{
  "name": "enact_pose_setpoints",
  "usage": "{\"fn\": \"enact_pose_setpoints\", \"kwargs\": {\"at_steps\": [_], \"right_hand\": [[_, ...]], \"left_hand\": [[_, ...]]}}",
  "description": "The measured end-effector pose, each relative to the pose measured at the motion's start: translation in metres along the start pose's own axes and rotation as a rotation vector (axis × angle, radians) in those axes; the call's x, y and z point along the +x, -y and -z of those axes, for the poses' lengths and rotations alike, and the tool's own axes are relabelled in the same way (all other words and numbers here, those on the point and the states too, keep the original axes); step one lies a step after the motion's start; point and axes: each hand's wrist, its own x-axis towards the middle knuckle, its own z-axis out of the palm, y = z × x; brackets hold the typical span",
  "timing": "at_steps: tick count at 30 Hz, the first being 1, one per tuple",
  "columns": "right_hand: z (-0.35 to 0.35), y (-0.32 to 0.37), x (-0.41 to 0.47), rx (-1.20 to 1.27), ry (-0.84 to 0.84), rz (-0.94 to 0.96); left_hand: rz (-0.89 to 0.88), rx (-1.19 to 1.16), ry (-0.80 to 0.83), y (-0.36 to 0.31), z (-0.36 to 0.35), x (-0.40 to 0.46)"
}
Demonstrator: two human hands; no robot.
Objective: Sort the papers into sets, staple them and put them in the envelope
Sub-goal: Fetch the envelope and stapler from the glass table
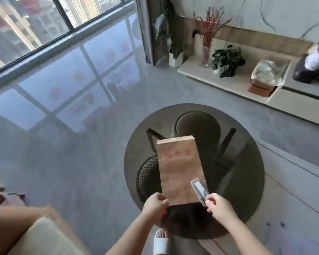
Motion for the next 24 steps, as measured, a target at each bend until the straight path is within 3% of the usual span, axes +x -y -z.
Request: {"fn": "enact_pose_setpoints", "kwargs": {"at_steps": [7, 13, 19, 24], "right_hand": [[-0.033, -0.027, 0.063, -0.134, -0.123, -0.114], [-0.064, -0.060, 0.125, -0.215, -0.195, -0.150], [-0.087, -0.080, 0.153, -0.259, -0.266, -0.176], [-0.085, -0.085, 0.165, -0.280, -0.235, -0.207]], "left_hand": [[0.190, -0.083, 0.032, 0.045, -0.017, 0.129], [0.207, -0.028, -0.076, 0.041, -0.036, 0.191], [0.316, -0.191, -0.135, 0.055, -0.054, 0.231], [0.279, -0.265, -0.117, 0.065, -0.058, 0.249]]}}
